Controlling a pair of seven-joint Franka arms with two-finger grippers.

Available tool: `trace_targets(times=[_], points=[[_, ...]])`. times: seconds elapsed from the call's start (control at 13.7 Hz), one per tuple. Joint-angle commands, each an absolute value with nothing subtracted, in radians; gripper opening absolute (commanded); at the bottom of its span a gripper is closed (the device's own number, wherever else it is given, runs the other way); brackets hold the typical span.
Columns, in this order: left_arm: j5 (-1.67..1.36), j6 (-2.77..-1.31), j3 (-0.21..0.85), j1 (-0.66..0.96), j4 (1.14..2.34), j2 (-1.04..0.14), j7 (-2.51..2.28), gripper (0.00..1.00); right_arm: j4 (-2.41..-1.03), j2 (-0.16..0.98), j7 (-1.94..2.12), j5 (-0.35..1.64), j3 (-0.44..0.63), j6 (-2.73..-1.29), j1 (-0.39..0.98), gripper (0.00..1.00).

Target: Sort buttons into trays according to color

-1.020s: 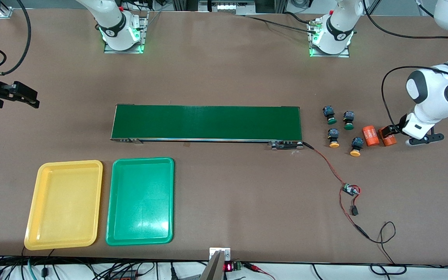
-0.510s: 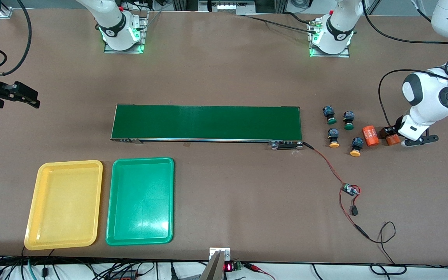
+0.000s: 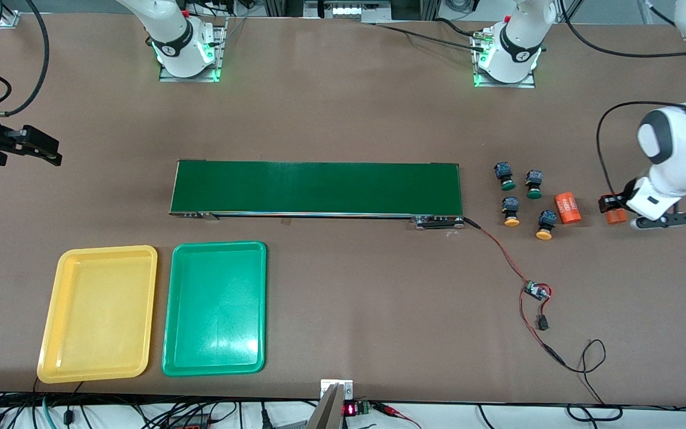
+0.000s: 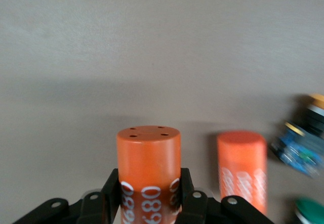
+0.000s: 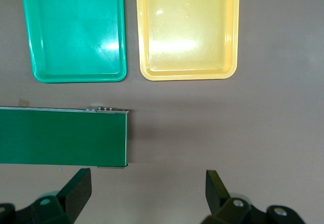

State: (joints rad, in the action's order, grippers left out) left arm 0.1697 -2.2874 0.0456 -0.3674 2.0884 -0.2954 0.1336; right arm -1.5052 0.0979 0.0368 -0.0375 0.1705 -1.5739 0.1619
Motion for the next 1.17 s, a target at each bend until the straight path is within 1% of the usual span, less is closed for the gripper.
trace_targets(times=[0.0, 0.15, 0.36, 0.51, 0.66, 0.8, 0.87, 1.02, 1.09], points=[[0.178, -2.013, 0.122, -0.376, 1.916, -0.287, 0.190, 0.27, -1.528, 0.077, 0.043, -0.032, 0.166, -1.574, 0.153, 1.00], [0.178, -1.883, 0.194, -0.376, 1.866, -0.288, 0.199, 0.26, -1.528, 0.077, 0.043, -0.032, 0.166, -1.575, 0.155, 1.00], [0.169, -1.856, 0.309, -0.373, 1.864, -0.316, 0.401, 0.26, -1.526, 0.078, 0.044, -0.034, 0.166, -1.583, 0.155, 1.00], [0.163, -1.833, 0.397, -0.371, 1.867, -0.366, 0.492, 0.26, -1.526, 0.081, 0.043, -0.032, 0.166, -1.589, 0.152, 1.00], [0.138, -1.809, 0.493, -0.374, 1.868, -0.393, 0.530, 0.21, -1.526, 0.078, 0.043, -0.032, 0.166, -1.585, 0.155, 1.00], [0.141, -1.821, 0.630, -0.373, 1.862, -0.393, 0.644, 0.20, -1.526, 0.080, 0.043, -0.032, 0.166, -1.583, 0.152, 1.00], [0.141, -1.836, 0.682, -0.370, 1.859, -0.394, 0.656, 0.18, -1.526, 0.080, 0.043, -0.032, 0.166, -1.585, 0.152, 1.00], [0.143, -1.890, 0.741, -0.359, 1.867, -0.403, 0.693, 0.19, -1.526, 0.081, 0.041, -0.032, 0.166, -1.591, 0.152, 1.00], [0.147, -1.905, 0.756, -0.319, 1.864, -0.428, 0.737, 0.19, -1.526, 0.081, 0.037, -0.032, 0.166, -1.591, 0.155, 1.00]])
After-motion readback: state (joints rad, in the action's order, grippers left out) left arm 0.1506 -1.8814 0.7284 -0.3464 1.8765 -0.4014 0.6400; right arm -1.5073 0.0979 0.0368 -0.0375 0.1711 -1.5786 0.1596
